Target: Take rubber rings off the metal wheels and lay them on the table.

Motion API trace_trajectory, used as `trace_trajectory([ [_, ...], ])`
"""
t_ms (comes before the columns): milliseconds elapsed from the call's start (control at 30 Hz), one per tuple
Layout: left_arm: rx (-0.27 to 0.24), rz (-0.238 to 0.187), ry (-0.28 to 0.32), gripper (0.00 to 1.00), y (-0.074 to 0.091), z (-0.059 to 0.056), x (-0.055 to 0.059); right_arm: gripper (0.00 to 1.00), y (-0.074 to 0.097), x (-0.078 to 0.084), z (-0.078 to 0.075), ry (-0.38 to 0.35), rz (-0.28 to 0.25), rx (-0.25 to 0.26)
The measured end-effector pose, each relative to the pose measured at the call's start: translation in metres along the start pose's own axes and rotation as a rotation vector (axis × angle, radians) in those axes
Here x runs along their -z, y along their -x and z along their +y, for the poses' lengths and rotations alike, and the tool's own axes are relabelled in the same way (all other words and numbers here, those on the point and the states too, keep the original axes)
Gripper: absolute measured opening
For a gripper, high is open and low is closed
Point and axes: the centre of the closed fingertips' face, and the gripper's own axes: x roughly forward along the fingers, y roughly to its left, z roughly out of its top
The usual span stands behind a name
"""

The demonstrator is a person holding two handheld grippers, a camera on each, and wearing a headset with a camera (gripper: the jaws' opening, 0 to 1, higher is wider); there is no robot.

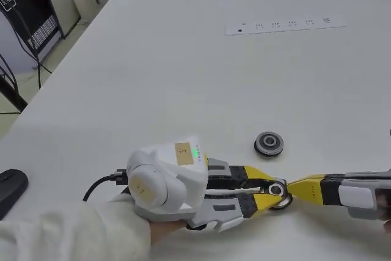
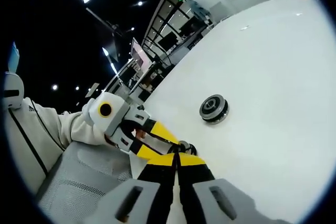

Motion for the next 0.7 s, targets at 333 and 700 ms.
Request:
trace_trajectory([
  [333,-0.004,-0.002,0.0,0.13,0.0,0.0,0.0,0.0,-0.003,-0.003,0.006,0.012,-0.01,-0.023],
  [700,-0.011,-0.002,0.038,0.14,0.0,0.0,-0.001,0.0,-0.009,0.0,0.005,0.118,0.042,0.004],
])
